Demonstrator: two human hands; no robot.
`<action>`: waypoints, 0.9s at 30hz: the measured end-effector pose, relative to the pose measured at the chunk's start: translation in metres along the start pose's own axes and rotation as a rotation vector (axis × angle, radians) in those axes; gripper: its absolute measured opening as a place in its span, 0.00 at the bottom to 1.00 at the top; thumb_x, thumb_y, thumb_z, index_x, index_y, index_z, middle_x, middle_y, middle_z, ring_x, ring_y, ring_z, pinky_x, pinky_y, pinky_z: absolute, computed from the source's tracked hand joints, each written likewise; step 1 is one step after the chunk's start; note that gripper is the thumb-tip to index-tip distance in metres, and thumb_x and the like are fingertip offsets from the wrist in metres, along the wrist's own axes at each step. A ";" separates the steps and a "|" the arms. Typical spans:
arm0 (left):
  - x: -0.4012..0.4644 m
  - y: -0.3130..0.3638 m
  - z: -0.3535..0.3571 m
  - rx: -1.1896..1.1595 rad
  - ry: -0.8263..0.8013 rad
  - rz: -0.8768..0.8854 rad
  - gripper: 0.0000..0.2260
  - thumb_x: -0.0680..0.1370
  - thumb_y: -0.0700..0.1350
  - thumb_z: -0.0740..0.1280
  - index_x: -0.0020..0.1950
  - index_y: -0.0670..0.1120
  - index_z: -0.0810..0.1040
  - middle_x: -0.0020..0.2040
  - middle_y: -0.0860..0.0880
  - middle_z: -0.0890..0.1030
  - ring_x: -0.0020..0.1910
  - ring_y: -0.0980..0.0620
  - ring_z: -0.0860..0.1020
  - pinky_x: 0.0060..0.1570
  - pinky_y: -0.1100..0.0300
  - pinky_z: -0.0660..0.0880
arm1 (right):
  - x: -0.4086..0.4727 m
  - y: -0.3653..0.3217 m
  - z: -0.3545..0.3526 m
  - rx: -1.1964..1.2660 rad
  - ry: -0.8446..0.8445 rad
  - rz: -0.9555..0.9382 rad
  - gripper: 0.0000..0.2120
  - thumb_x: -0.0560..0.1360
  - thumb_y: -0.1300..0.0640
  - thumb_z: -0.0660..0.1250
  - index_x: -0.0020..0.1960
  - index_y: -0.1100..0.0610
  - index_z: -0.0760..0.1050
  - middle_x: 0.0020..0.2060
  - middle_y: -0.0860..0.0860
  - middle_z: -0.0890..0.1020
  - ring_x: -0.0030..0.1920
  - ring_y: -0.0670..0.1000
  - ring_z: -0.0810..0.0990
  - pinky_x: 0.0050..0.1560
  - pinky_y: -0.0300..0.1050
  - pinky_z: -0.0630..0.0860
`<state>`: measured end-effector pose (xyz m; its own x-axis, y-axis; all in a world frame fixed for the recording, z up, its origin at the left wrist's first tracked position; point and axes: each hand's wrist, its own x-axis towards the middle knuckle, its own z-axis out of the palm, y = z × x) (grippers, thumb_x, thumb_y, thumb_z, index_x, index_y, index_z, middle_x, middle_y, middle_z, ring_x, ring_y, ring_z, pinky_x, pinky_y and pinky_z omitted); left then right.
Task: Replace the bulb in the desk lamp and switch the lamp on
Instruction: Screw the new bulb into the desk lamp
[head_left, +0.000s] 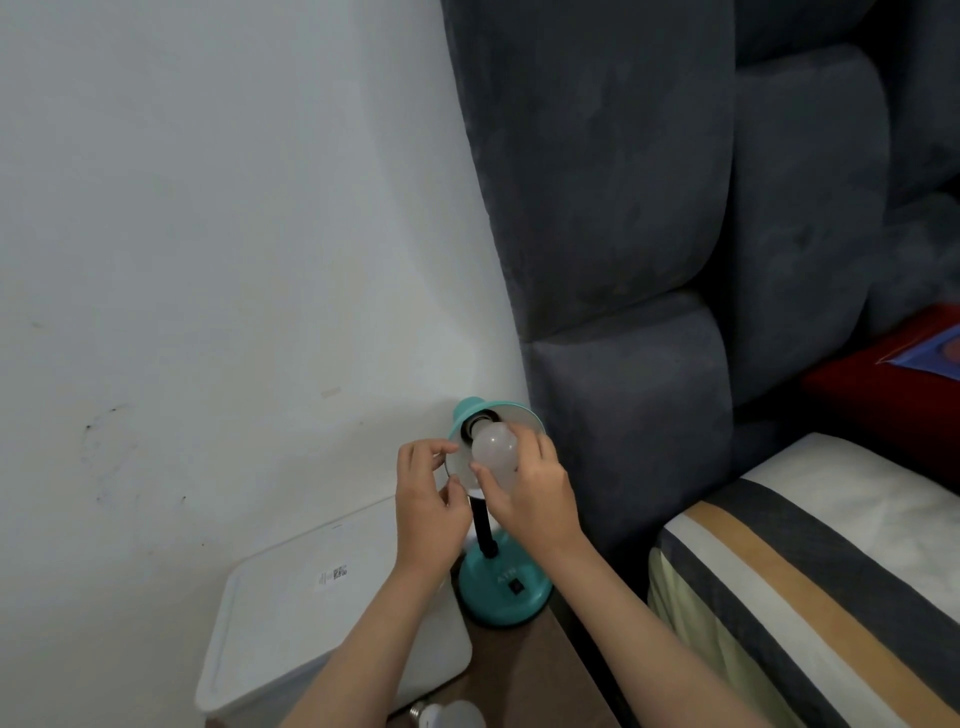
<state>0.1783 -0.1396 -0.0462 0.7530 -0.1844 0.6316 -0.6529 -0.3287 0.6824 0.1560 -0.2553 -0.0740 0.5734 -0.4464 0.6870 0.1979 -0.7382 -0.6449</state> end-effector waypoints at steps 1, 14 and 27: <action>0.000 0.001 0.000 0.003 0.001 0.001 0.23 0.72 0.29 0.62 0.49 0.59 0.69 0.53 0.54 0.69 0.57 0.63 0.72 0.52 0.51 0.79 | 0.000 -0.001 0.000 0.006 -0.001 0.012 0.26 0.70 0.49 0.73 0.61 0.62 0.71 0.52 0.59 0.78 0.45 0.58 0.81 0.37 0.46 0.79; 0.003 0.004 0.000 0.023 -0.003 0.002 0.26 0.72 0.29 0.62 0.48 0.63 0.68 0.52 0.60 0.68 0.58 0.61 0.72 0.52 0.53 0.79 | 0.003 -0.004 -0.001 0.048 0.001 0.111 0.27 0.71 0.45 0.71 0.61 0.61 0.70 0.52 0.58 0.79 0.48 0.57 0.80 0.42 0.43 0.77; -0.001 0.010 -0.010 0.028 -0.056 -0.055 0.18 0.72 0.28 0.59 0.55 0.48 0.72 0.55 0.50 0.72 0.57 0.56 0.74 0.56 0.51 0.76 | -0.005 -0.019 -0.010 0.105 -0.119 0.213 0.28 0.72 0.55 0.70 0.68 0.60 0.64 0.61 0.57 0.70 0.56 0.56 0.76 0.52 0.44 0.75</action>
<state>0.1701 -0.1332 -0.0358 0.7918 -0.2165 0.5712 -0.6082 -0.3652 0.7048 0.1416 -0.2441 -0.0618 0.6992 -0.5188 0.4919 0.1410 -0.5745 -0.8063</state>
